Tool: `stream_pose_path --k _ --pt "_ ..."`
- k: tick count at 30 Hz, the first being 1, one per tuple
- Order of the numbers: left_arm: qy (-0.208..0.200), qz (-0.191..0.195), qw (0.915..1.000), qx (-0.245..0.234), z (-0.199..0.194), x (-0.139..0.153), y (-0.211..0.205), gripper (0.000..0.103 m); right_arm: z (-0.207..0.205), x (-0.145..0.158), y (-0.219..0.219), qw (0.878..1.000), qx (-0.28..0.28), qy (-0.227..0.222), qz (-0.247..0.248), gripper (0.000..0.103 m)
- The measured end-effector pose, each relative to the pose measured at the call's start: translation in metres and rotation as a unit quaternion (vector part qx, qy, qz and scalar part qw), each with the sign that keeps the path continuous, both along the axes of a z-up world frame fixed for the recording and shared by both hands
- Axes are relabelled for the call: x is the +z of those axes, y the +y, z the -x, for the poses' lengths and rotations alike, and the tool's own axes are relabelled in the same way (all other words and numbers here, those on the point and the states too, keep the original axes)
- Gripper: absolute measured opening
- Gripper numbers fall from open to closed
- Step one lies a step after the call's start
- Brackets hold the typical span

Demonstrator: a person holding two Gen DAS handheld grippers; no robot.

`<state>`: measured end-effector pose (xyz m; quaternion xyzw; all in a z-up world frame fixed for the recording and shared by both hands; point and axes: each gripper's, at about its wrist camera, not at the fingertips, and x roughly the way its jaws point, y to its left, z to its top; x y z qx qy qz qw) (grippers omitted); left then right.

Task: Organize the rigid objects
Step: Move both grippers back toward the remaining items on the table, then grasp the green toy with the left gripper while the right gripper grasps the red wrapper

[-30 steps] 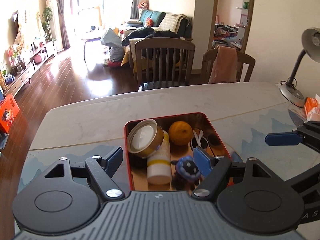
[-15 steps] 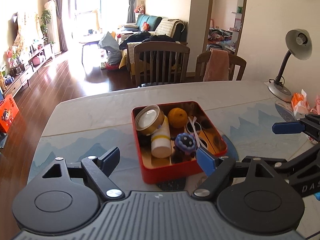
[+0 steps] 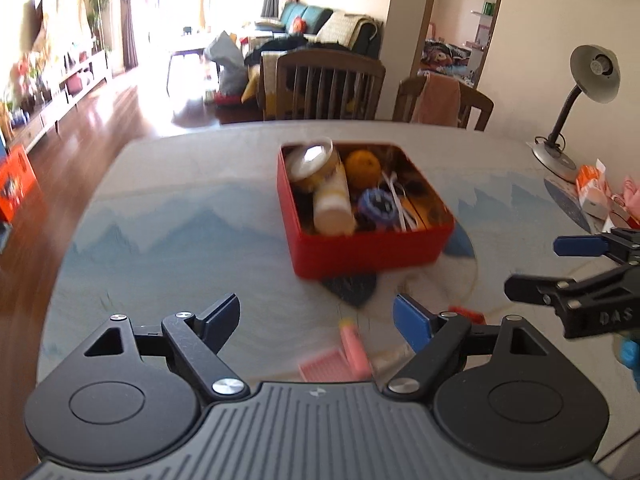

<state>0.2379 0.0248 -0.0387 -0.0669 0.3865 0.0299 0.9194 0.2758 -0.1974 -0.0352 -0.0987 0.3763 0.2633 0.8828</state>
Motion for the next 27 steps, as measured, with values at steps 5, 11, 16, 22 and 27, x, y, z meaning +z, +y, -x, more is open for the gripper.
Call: stream_pose_path --k 5,11,16,22,27 --pt "0.016 0.004 0.9999 0.004 0.019 -0.015 -0.002 0.084 0.005 -0.019 -0.005 1.0 0.004 0.016 0.01 0.103" --pt "0.054 0.014 0.9983 0.016 0.035 -0.041 -0.003 0.084 0.009 -0.037 -0.007 0.999 0.014 0.022 0.019 0.101" --pt "0.065 0.008 0.9978 -0.006 0.048 -0.054 -0.012 0.084 0.005 -0.049 -0.006 0.999 0.017 0.026 0.02 0.101" --pt "0.08 -0.001 0.9966 -0.018 0.054 -0.067 -0.027 0.084 -0.005 -0.064 -0.005 0.999 0.02 0.036 0.036 0.093" --pt "0.088 -0.008 0.996 -0.016 0.053 -0.077 -0.035 0.084 -0.014 -0.074 -0.002 0.997 0.027 0.049 0.046 0.085"
